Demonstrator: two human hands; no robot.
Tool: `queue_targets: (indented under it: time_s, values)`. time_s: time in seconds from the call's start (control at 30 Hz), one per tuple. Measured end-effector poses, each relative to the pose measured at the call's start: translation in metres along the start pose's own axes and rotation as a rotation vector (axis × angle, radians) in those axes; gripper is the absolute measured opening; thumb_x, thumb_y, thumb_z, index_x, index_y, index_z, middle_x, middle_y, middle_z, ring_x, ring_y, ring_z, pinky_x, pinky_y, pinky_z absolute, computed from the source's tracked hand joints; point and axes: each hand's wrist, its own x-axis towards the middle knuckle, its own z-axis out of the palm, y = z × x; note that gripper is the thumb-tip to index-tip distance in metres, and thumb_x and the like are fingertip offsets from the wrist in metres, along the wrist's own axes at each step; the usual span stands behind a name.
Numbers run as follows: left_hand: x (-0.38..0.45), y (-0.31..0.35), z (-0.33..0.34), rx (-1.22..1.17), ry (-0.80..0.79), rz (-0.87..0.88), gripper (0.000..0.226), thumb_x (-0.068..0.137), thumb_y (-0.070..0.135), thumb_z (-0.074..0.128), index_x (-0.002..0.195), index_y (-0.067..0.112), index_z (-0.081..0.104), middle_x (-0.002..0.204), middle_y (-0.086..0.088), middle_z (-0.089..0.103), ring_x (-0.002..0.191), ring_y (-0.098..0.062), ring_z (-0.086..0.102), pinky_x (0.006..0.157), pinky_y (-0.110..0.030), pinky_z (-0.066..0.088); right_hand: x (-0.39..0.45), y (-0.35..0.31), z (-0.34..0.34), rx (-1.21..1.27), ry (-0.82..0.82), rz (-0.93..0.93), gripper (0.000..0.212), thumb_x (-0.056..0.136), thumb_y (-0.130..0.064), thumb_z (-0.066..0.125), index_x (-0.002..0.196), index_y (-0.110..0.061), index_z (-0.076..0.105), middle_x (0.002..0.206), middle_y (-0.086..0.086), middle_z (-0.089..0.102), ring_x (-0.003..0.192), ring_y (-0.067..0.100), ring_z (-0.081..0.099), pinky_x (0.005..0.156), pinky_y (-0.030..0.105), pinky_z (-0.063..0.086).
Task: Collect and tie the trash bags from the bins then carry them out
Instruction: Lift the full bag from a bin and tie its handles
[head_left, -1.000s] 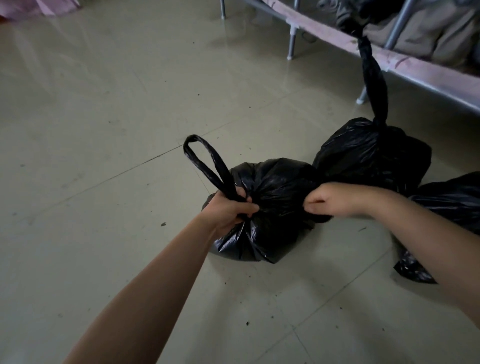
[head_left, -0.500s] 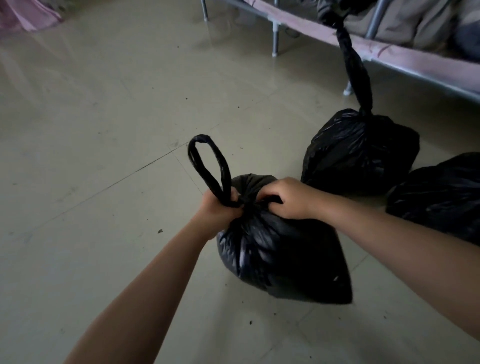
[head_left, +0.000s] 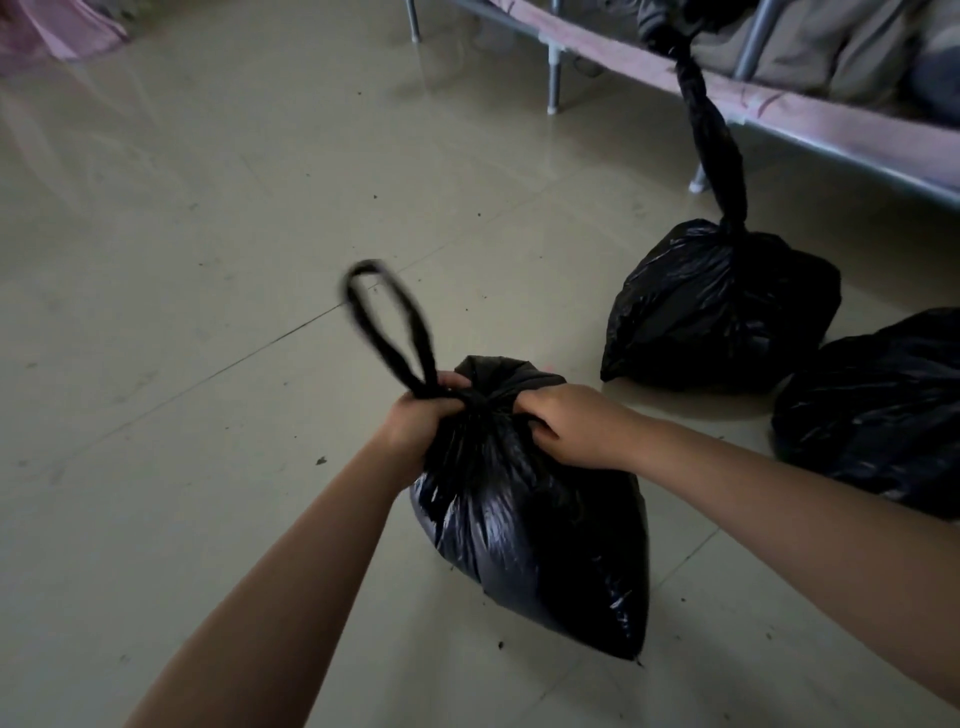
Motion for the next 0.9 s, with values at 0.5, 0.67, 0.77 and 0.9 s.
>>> queue_targets:
  time_s: [0.5, 0.67, 0.77, 0.9]
  values:
    - [-0.003, -0.03, 0.002, -0.15, -0.182, 0.079, 0.037, 0.082, -0.023, 0.036, 0.068, 0.008, 0.049, 0.068, -0.003, 0.06, 0.066, -0.015, 0.056, 0.061, -0.018, 0.05, -0.016, 0.006, -0.008, 0.122, -0.263, 0.039, 0.024, 0.091, -0.019, 0.049, 0.102, -0.003, 0.064, 0.103, 0.014, 0.068, 0.091, 0.019, 0.059, 0.064, 0.016, 0.034]
    - [0.003, -0.042, -0.005, -0.059, -0.322, 0.301, 0.05, 0.078, -0.026, 0.043, 0.058, 0.013, 0.067, 0.06, 0.008, 0.069, 0.057, -0.003, 0.064, 0.057, -0.012, 0.051, 0.002, 0.012, -0.02, 0.141, 0.008, 0.087, 0.04, 0.086, -0.011, 0.056, 0.126, -0.009, 0.052, 0.12, 0.013, 0.057, 0.101, 0.025, 0.058, 0.089, 0.025, 0.039]
    - [0.004, -0.039, -0.002, 0.056, -0.337, 0.418, 0.04, 0.07, -0.014, 0.057, 0.056, 0.021, 0.069, 0.071, 0.006, 0.065, 0.064, 0.003, 0.061, 0.064, -0.01, 0.048, 0.011, 0.011, -0.02, 0.066, -0.145, -0.005, 0.038, 0.085, -0.003, 0.05, 0.122, -0.008, 0.057, 0.117, 0.019, 0.057, 0.109, 0.028, 0.054, 0.091, 0.028, 0.036]
    - [0.0, -0.033, 0.0, 0.082, -0.364, 0.346, 0.026, 0.075, -0.015, 0.057, 0.069, 0.011, 0.06, 0.081, -0.004, 0.056, 0.07, 0.0, 0.061, 0.067, -0.009, 0.049, 0.014, 0.013, -0.025, -0.115, -0.232, -0.076, 0.025, 0.087, -0.009, 0.046, 0.101, -0.001, 0.064, 0.105, 0.02, 0.058, 0.099, 0.031, 0.055, 0.082, 0.033, 0.037]
